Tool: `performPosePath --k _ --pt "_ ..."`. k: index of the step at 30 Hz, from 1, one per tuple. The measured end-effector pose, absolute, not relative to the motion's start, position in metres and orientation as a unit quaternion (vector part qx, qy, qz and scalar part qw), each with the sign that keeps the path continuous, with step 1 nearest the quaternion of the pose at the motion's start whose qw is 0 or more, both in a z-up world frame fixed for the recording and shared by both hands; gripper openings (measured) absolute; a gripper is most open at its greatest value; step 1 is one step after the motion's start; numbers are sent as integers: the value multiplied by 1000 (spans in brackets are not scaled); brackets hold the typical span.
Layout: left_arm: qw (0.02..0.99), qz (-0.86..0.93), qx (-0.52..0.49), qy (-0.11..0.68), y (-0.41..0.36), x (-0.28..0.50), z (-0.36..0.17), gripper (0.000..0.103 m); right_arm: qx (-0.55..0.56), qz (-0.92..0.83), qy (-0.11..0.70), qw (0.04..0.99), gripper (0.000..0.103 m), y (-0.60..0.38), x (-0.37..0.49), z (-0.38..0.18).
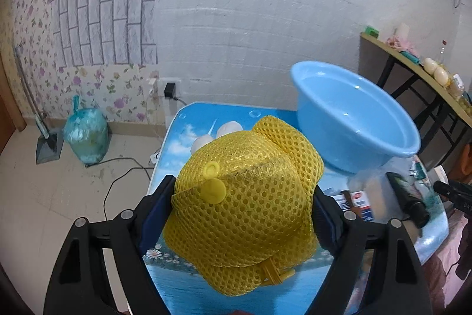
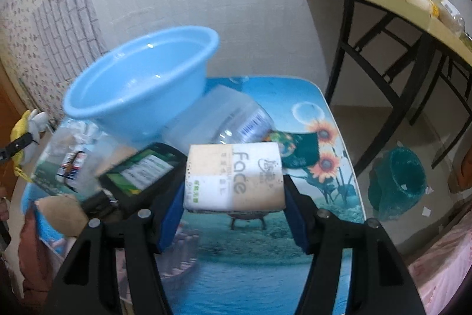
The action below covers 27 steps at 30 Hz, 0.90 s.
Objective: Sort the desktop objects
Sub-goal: 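Grasp the yellow mesh hat with the left tool while the right tool grasps the white tissue pack, then carry the hat and tissue pack over the blue basin and release both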
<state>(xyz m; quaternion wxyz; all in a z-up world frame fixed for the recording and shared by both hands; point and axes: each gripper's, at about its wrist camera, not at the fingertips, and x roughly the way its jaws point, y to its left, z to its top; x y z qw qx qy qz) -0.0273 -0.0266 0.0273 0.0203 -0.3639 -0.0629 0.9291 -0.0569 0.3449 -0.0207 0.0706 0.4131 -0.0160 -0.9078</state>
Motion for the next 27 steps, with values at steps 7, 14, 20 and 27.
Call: performPosePath --k 7,14,20,27 --pt "62 931 -354 -61 -4 -30 49 83 389 -913 -17 118 61 322 -55 6" --pt "86 935 -340 -53 21 -43 65 83 364 -918 -5 160 61 294 -60 25" --pt "107 933 -340 -45 43 -61 71 84 357 -918 -1 176 61 282 -74 30" --pt "136 927 -347 -42 70 -87 67 84 357 -916 3 183 61 274 -97 28"
